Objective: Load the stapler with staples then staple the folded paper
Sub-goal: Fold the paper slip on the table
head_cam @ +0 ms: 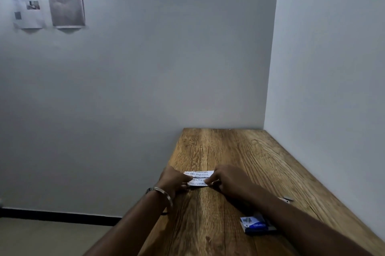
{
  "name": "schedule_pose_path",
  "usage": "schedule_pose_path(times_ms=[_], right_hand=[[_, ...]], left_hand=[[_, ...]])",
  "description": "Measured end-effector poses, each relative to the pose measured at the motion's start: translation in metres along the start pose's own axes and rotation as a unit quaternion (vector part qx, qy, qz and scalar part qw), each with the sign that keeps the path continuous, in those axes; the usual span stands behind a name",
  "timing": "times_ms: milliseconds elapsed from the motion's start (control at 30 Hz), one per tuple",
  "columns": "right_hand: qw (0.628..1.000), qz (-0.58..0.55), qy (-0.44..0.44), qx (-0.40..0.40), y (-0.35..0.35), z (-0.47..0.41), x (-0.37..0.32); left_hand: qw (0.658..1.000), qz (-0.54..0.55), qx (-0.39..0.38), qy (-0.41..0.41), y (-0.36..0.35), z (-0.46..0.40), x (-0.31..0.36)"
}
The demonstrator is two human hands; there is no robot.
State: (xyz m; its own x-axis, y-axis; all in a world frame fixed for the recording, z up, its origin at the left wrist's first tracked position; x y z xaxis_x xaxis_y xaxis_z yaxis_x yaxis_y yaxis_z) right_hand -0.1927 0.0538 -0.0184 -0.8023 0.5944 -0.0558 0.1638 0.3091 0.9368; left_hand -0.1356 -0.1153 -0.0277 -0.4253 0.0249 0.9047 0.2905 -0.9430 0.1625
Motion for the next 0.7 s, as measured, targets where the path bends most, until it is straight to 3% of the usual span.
schedule_pose_path(times_ms=[200, 400, 700], right_hand=[[1.000, -0.019, -0.007, 0.003, 0.004, 0.004, -0.001], [1.000, -0.022, -0.013, 0.007, 0.006, 0.008, -0.002], [1.000, -0.025, -0.004, 0.000, 0.008, 0.011, -0.004]], left_hand=[[0.995, 0.061, -0.071, 0.039, -0.009, 0.012, -0.001], [0.998, -0.031, -0.046, -0.034, -0.016, 0.011, 0.000], [0.998, -0.015, -0.031, -0.054, -0.021, 0.009, -0.006]])
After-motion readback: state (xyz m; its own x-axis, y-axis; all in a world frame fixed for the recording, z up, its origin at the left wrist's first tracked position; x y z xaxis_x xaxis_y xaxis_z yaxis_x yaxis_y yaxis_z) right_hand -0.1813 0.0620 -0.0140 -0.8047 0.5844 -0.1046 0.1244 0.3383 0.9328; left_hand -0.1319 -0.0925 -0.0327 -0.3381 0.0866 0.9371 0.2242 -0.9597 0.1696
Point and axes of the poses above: each hand's wrist, its own z-axis away from the middle knuckle, its own y-axis out of the back of the hand, x = y × z, the point moved 6 cm from there along -z, towards the middle knuckle, and after that the axes turned 9 degrees about y, right-handed, at the moved point
